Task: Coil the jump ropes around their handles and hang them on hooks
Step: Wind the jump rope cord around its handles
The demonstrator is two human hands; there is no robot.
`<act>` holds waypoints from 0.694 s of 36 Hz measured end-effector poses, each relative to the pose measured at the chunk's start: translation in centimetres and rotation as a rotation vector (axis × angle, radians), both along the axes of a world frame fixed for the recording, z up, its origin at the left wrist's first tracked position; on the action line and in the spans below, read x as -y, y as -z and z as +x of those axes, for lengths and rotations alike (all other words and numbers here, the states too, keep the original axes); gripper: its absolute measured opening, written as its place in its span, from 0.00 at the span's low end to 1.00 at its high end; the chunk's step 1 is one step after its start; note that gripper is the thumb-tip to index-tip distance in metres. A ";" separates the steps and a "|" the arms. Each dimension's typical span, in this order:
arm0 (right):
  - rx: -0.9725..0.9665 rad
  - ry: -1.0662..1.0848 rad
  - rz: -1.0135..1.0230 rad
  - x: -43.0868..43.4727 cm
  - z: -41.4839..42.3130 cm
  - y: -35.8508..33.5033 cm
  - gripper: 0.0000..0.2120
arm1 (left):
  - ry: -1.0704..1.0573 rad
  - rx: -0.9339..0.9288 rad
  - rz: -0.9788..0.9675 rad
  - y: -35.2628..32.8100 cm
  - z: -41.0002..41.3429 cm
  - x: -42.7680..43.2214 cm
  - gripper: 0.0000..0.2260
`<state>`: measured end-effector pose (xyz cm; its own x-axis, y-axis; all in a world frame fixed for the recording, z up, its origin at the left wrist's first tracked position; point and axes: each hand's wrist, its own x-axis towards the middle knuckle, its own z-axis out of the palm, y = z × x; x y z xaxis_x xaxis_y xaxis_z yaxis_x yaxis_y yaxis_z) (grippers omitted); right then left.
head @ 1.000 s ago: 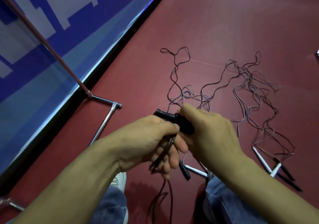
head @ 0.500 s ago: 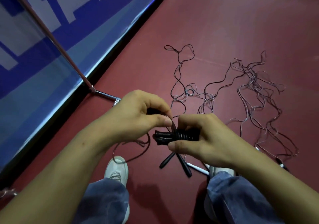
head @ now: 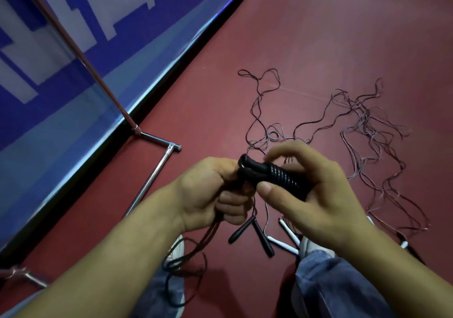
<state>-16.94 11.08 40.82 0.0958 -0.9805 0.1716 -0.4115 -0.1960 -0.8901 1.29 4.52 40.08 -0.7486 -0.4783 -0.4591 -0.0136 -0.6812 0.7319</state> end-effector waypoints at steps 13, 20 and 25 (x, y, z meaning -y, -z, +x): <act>0.007 0.255 0.002 1.4 -2.3 0.3 0.13 | -0.071 0.473 -0.877 0.0 -0.5 -1.0 0.05; -0.491 0.138 0.035 1.1 -2.5 0.2 0.21 | 0.004 0.565 -0.900 -0.8 -0.4 -1.5 0.13; -0.795 0.053 0.125 1.1 -1.3 -0.4 0.19 | 0.111 0.622 -0.930 -1.0 -0.3 -1.4 0.15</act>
